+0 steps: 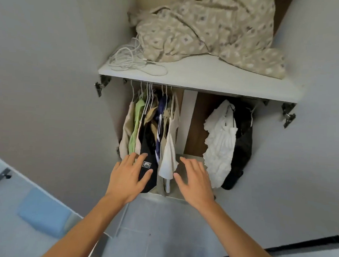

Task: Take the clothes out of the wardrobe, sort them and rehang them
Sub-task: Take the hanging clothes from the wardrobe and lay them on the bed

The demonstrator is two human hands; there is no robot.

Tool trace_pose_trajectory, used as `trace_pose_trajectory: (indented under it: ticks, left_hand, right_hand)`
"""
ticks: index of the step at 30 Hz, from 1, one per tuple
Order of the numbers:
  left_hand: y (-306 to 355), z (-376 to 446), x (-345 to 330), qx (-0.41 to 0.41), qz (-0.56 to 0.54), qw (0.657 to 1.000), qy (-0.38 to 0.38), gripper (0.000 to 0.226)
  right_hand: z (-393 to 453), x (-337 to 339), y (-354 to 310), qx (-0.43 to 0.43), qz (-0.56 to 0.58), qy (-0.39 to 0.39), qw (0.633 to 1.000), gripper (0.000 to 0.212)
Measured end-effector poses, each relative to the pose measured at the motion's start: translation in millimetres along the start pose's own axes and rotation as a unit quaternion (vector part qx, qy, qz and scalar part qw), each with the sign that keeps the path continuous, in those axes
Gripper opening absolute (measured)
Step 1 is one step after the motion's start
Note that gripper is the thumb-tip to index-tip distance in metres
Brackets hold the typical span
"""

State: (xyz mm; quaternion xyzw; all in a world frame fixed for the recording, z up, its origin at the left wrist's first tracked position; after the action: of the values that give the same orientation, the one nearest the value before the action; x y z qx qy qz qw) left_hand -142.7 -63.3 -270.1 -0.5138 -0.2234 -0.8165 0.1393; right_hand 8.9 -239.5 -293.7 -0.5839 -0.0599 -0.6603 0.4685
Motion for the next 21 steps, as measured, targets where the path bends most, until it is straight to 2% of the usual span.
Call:
trace_pose_trajectory:
  ticks: [14, 21]
  left_hand:
    - [120, 122, -85, -0.093, -0.042, 0.993, -0.051, 0.063]
    - [152, 173, -134, -0.147, -0.074, 0.983, -0.076, 0.06]
  right_hand:
    - [63, 38, 142, -0.104, -0.035, 0.041, 0.993, 0.06]
    - [79, 46, 184, -0.175, -0.057, 0.065, 0.981, 0.069]
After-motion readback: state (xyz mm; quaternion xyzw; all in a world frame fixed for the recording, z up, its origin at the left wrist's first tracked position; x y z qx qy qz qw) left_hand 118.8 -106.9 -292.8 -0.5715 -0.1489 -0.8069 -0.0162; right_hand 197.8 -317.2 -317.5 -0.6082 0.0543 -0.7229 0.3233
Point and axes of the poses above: each hand's wrist, its own z-axis towards the middle knuckle, its own x-axis out of the back of the hand, y = z × x, the point moved 7 cm from there along z, towards the middle knuckle, and after that the axes turned 10 degrees about y, right-handed, at the moved point
